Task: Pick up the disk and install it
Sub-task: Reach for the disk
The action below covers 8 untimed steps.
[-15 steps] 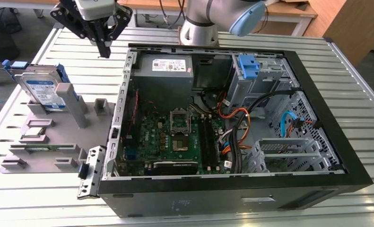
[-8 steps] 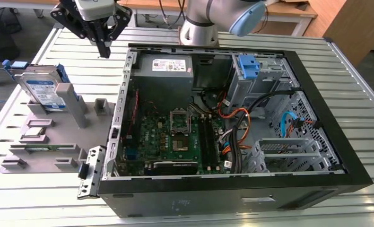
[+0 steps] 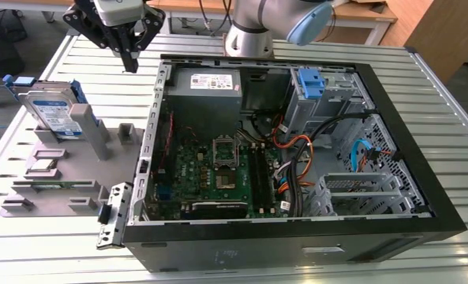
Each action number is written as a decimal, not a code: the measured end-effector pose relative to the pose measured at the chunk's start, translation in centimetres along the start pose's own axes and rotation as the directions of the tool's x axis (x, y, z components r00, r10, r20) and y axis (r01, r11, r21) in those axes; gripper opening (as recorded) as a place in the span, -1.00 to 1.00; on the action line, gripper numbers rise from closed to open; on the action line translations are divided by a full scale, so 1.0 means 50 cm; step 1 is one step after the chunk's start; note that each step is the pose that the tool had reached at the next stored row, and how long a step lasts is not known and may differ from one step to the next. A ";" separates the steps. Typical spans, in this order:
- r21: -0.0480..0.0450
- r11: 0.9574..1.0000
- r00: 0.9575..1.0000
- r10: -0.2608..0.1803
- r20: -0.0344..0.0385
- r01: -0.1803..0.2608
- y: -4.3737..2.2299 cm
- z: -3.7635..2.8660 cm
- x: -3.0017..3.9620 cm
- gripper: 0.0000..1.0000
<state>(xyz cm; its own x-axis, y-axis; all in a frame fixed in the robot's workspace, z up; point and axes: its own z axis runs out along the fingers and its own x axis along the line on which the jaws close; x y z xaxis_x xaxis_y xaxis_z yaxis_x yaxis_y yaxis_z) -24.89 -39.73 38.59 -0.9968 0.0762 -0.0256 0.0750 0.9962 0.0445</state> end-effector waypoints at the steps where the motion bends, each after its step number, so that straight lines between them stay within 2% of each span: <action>1: 0.000 1.000 1.000 0.000 0.000 0.000 0.000 0.000 0.001 -0.80; 8: 0.000 1.000 1.000 0.000 0.000 0.000 -0.001 0.000 0.016 -0.80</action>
<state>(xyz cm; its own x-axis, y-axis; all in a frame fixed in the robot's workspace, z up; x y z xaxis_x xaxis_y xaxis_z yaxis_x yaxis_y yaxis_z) -25.71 -39.74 38.55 -0.9968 0.0762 -0.0255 0.0750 0.9962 0.0444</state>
